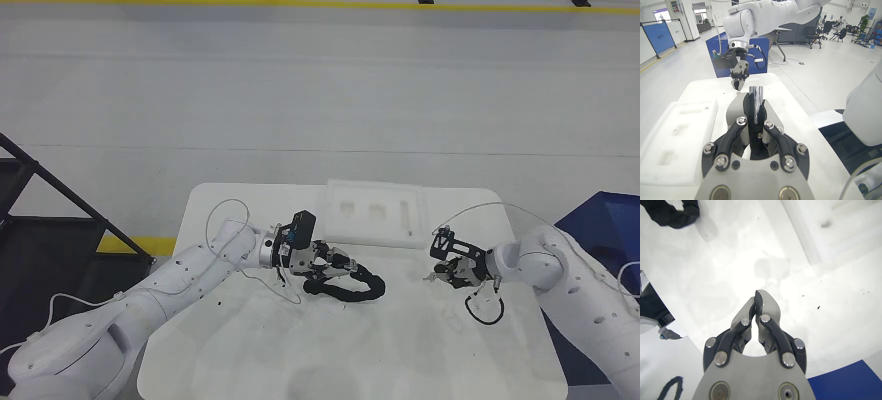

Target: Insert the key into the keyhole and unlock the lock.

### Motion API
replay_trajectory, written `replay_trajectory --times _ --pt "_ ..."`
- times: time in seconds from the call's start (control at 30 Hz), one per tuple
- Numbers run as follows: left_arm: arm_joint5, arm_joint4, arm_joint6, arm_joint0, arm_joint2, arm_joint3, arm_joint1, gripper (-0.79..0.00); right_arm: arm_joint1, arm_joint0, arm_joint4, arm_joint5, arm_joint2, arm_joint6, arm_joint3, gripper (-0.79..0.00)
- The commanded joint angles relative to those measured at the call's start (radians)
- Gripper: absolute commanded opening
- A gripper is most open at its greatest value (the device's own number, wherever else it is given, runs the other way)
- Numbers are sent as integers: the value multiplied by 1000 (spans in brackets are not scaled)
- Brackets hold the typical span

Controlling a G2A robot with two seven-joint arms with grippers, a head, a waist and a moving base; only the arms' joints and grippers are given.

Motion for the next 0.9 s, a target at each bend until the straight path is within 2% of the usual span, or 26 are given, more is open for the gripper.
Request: replay_trajectory --times 0.0,0.13,0.27,0.37,0.87 --pt "0 0 0 0 0 0 0 -785 4 -4 34 21 16 5 -48 -785" --pt "0 0 0 0 0 0 0 -785 2 16 83 73 24 14 -92 -785" --pt "0 0 0 0 0 0 0 -785 -13 64 154 127 6 8 -76 -785" --pt "0 0 0 0 0 0 0 -785 -27 109 188 127 -17 10 -51 -785" --pt "0 0 0 0 0 0 0 -785 -112 316 243 120 -159 16 209 -785"
